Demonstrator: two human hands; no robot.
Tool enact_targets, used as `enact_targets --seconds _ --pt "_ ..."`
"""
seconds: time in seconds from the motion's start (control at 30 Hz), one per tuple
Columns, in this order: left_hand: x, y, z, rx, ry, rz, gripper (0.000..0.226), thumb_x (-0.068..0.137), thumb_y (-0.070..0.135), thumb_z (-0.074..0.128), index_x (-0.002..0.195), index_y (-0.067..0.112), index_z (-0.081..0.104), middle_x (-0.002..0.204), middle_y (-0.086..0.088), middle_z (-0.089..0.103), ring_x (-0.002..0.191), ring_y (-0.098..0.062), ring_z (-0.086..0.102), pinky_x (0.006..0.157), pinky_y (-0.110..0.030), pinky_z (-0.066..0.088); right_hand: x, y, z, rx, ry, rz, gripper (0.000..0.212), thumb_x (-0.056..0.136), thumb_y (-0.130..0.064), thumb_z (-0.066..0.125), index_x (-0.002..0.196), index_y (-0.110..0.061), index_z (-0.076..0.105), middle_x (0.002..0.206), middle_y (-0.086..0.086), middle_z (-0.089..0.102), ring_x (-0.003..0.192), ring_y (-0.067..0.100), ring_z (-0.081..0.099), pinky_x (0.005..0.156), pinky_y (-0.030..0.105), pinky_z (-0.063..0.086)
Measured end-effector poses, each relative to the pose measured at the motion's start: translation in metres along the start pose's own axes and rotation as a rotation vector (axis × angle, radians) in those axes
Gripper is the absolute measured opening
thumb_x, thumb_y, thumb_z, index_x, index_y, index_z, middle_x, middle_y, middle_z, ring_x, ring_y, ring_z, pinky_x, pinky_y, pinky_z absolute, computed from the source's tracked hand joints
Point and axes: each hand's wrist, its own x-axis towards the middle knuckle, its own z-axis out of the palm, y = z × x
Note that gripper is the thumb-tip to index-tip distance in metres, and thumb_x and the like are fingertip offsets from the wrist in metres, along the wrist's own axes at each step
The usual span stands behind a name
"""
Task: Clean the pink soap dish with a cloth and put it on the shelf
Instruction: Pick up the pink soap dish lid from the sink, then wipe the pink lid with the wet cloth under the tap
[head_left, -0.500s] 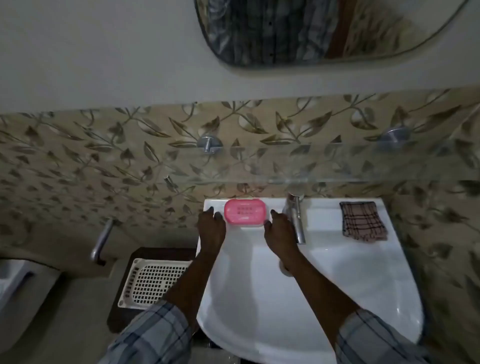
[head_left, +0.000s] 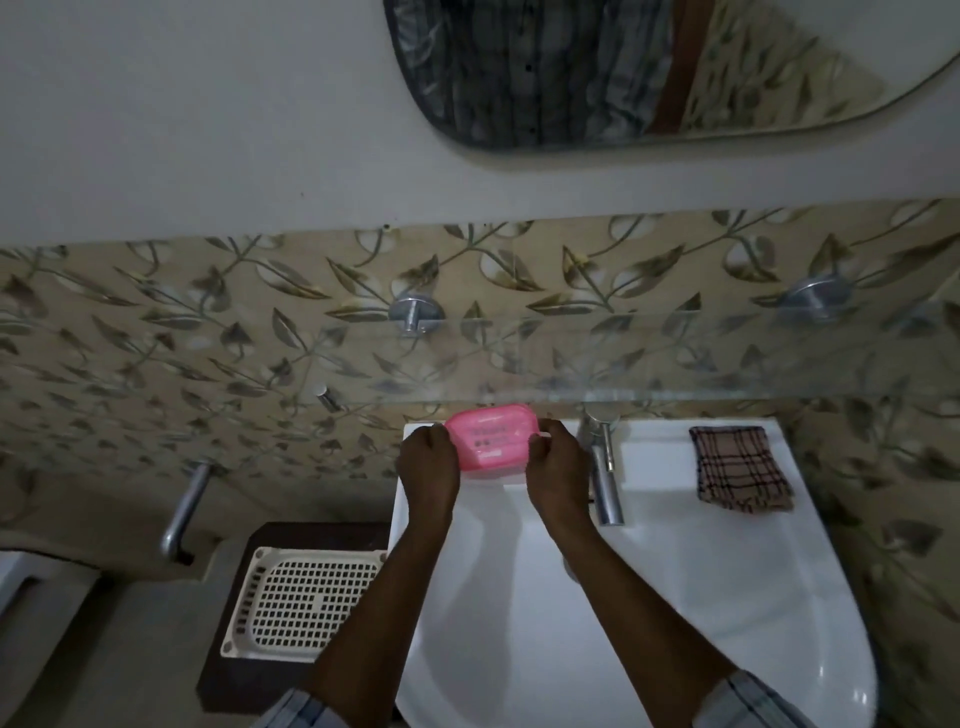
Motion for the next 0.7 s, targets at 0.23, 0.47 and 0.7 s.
enact_targets --seconds 0.23,0.47,0.7 --pt "-0.013 0.024 -0.047 -0.684 -0.809 -0.704 0.07 0.093 0.059 0.046 0.122 -0.002 0.063 0.115 -0.032 0.064 0.098 -0.047 0.064 0.085 -0.057 0.054 -0.023 -0.027 -0.056 0.454 -0.154 -0.018 0.023 0.096 0.004 0.054 0.106 -0.007 0.071 0.097 0.012 0.074 0.086 0.022 0.072 0.067 0.033 0.063" --pt "-0.029 0.009 -0.056 -0.824 -1.185 -0.834 0.074 0.09 0.051 0.051 0.136 -0.006 0.056 0.138 -0.043 0.048 0.099 -0.051 0.066 0.086 -0.057 0.057 -0.044 -0.015 -0.096 0.307 -0.185 -0.127 0.013 0.093 -0.017 0.065 0.093 -0.019 0.077 0.081 0.007 0.077 0.072 0.016 0.071 0.068 0.03 0.059" --pt "-0.045 -0.005 -0.034 -0.735 -1.164 -0.796 0.071 0.084 0.042 0.052 0.128 -0.014 0.059 0.131 -0.04 0.056 0.108 -0.055 0.063 0.096 -0.066 0.049 0.027 0.109 -0.198 -0.87 -0.048 -0.231 0.101 0.074 -0.034 0.082 0.151 -0.011 0.022 0.158 0.021 0.015 0.145 0.046 0.018 0.117 0.053 0.021"
